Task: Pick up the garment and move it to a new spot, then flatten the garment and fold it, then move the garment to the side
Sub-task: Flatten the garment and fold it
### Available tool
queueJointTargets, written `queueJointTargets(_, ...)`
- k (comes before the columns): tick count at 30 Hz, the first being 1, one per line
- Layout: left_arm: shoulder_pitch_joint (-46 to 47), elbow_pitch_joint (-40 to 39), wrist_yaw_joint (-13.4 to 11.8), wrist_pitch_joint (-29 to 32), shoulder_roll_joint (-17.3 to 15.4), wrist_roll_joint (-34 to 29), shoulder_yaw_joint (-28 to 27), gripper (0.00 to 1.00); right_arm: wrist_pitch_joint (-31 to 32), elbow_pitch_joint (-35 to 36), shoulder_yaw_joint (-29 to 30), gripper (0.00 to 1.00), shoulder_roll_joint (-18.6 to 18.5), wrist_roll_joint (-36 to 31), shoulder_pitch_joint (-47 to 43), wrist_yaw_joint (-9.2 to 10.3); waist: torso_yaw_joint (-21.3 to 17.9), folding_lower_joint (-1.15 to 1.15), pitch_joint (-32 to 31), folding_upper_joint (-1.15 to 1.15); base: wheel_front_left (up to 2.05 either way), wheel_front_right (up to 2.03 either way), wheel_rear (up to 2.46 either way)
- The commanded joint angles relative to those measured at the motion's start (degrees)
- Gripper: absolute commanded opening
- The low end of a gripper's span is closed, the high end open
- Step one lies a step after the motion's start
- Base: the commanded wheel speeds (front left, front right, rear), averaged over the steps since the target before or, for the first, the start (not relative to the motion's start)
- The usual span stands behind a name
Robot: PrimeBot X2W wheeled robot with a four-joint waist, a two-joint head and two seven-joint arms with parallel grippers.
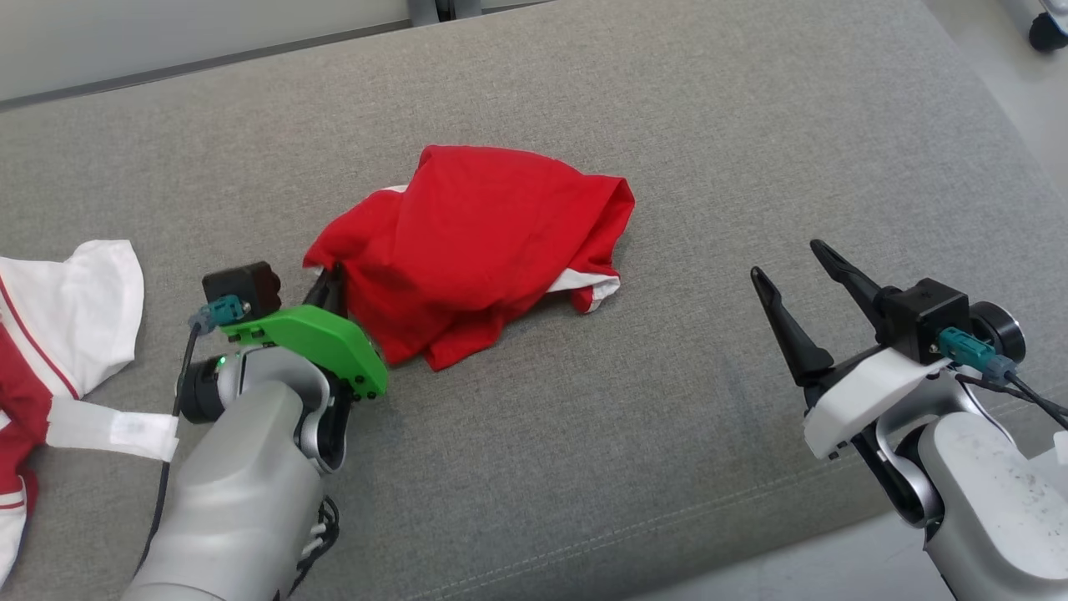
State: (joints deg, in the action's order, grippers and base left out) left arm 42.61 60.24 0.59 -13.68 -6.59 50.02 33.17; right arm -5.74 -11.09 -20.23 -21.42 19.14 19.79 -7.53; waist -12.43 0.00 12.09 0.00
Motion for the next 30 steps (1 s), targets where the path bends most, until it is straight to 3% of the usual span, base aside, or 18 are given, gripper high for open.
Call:
queueJointTargets(1, 1.9, -0.61, -0.6, -0.73, -0.89, -1.22, 0.04, 0.0, -0.29, 0.61, 0.73, 1.0, 0.57, -0.54, -1.2, 0.08, 0.19, 0.0, -0.27, 0.0, 0.0, 0.0, 0.0)
queueJointTargets(8, 8.69, -9.01, -4.29, -1.49, -1.94, -8.88, -1.5, 0.0, -0.3, 2.39, 2.15, 1.0, 3.97, -1.78, -3.73, 0.08, -0.44, 0.0, -1.36, 0.0, 0.0, 0.0, 0.0)
queueJointTargets(17, 18.9, -20.53, -6.46, -1.5, -1.09, -20.99, -2.9, 0.0, -0.69, 1.33, -2.0, 1.0, 7.86, -2.59, -0.38, 0.08, -6.33, 0.0, -2.07, 0.0, 0.0, 0.0, 0.0)
queueJointTargets(25, 23.6, -31.35, -5.96, -1.42, 1.48, -29.21, -4.22, 0.0, -2.52, -1.25, -3.42, 1.0, 9.86, -2.24, 1.65, 0.08, -9.66, 0.0, -2.69, 0.0, 0.0, 0.0, 0.0)
queueJointTargets(30, 19.24, -35.4, -4.02, -1.41, 2.68, -31.04, -3.24, 0.0, -3.71, -2.76, -2.75, 1.0, 9.84, -2.11, 0.9, 0.08, -8.98, 0.0, -2.4, 0.0, 0.0, 0.0, 0.0)
